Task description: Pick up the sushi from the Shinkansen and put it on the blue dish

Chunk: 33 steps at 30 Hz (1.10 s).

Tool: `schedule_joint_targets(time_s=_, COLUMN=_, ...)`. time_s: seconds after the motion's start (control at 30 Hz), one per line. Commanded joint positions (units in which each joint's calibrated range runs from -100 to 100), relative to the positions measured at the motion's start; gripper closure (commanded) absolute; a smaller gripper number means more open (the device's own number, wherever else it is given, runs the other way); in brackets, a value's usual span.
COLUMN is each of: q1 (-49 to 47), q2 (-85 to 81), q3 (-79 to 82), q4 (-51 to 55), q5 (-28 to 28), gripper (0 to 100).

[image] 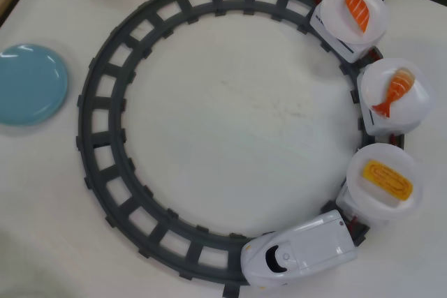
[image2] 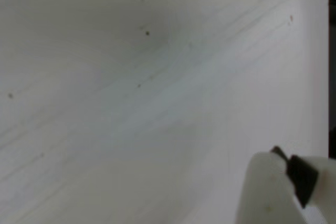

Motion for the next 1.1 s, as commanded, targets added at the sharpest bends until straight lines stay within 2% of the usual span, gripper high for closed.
schedule_joint_targets(time_s=0.0, q1=0.1, q2=-0.4, q3=0.2, q4=0.1, q5=-0.3, gripper=97)
schedule_joint_targets(time_s=0.87, q1=-0.1, q2=-0.4, q3=0.3, q4=-0.5, q5=0.0, gripper=97)
schedule_joint_targets(time_s=1.07, q1=4.9, q2=-0.4, q3=-3.4, q4=-1.8, q5=1.8, gripper=97)
